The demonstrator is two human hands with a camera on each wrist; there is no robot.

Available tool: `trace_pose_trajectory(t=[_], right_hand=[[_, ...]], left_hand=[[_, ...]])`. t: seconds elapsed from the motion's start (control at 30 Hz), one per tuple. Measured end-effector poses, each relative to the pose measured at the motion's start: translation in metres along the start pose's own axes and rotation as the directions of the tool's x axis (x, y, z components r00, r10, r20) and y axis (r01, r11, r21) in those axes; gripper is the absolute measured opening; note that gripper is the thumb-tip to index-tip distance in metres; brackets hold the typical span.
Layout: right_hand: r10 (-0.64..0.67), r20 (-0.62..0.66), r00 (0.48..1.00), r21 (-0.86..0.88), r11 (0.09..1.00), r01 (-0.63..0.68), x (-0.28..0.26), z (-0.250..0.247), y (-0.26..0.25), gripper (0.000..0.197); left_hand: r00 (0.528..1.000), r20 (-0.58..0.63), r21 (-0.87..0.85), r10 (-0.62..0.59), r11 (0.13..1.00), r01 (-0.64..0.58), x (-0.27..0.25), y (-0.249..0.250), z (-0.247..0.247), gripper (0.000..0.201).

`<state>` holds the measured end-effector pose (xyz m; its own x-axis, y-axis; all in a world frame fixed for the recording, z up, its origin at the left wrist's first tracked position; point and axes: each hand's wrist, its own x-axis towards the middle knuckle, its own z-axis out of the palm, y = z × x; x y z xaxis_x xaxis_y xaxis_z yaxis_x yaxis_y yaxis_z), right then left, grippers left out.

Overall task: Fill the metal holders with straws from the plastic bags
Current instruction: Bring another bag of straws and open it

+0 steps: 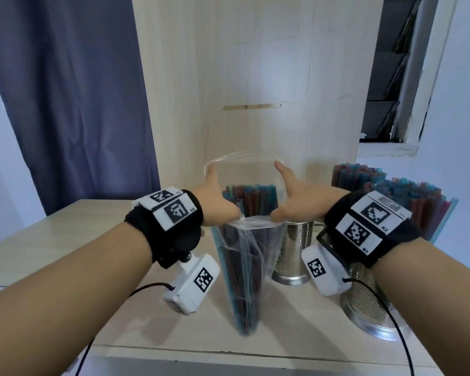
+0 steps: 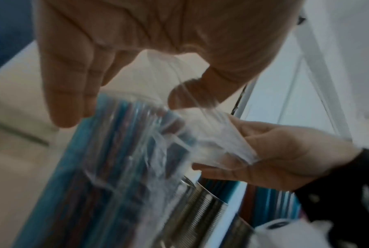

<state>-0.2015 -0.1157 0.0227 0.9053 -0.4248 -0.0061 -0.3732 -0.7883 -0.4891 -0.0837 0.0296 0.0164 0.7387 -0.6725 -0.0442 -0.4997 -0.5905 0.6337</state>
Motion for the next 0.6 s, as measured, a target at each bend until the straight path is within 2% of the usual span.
trace_pose_trajectory(t=[0.03, 0.13, 0.23, 0.3, 0.37, 0.47, 0.53, 0.6], right_hand=[[-0.025, -0.001, 1.0, 0.055, 0.998, 0.025, 0.0, 0.002, 0.002, 0.114], [-0.078, 0.007, 0.997, 0.189, 0.979, 0.075, 0.003, 0.015, 0.007, 0.117], [-0.136, -0.007, 0.991, 0.411, 0.903, 0.127, 0.013, 0.028, 0.014, 0.118], [-0.131, -0.023, 0.991, 0.516, 0.847, 0.124, 0.017, 0.034, 0.018, 0.117], [-0.106, -0.021, 0.994, 0.568, 0.817, 0.1, 0.024, 0.039, 0.025, 0.113], [-0.113, -0.017, 0.993, 0.564, 0.819, 0.103, 0.028, 0.042, 0.032, 0.115], [-0.142, 0.009, 0.99, 0.502, 0.857, 0.118, 0.027, 0.04, 0.032, 0.123], [-0.171, 0.035, 0.985, 0.449, 0.883, 0.138, 0.026, 0.038, 0.032, 0.127]], left_hand=[[1.0, 0.01, -0.121, -0.003, 0.993, 0.004, 0.001, -0.003, 0.004, 0.111], [0.995, -0.094, -0.318, 0.038, 0.946, -0.066, 0.01, -0.011, 0.014, 0.11], [0.99, -0.136, -0.518, 0.045, 0.848, -0.11, 0.017, -0.016, 0.024, 0.094], [0.995, -0.094, -0.579, 0.041, 0.81, -0.088, 0.018, -0.021, 0.028, 0.075], [0.999, 0.032, -0.634, 0.04, 0.774, -0.011, 0.021, -0.03, 0.03, 0.066], [0.99, 0.137, -0.602, 0.037, 0.796, 0.053, 0.023, -0.043, 0.027, 0.07], [0.985, 0.141, -0.429, 0.097, 0.903, -0.028, 0.025, -0.049, 0.026, 0.093], [0.976, 0.13, -0.294, 0.175, 0.947, -0.131, 0.028, -0.053, 0.028, 0.106]])
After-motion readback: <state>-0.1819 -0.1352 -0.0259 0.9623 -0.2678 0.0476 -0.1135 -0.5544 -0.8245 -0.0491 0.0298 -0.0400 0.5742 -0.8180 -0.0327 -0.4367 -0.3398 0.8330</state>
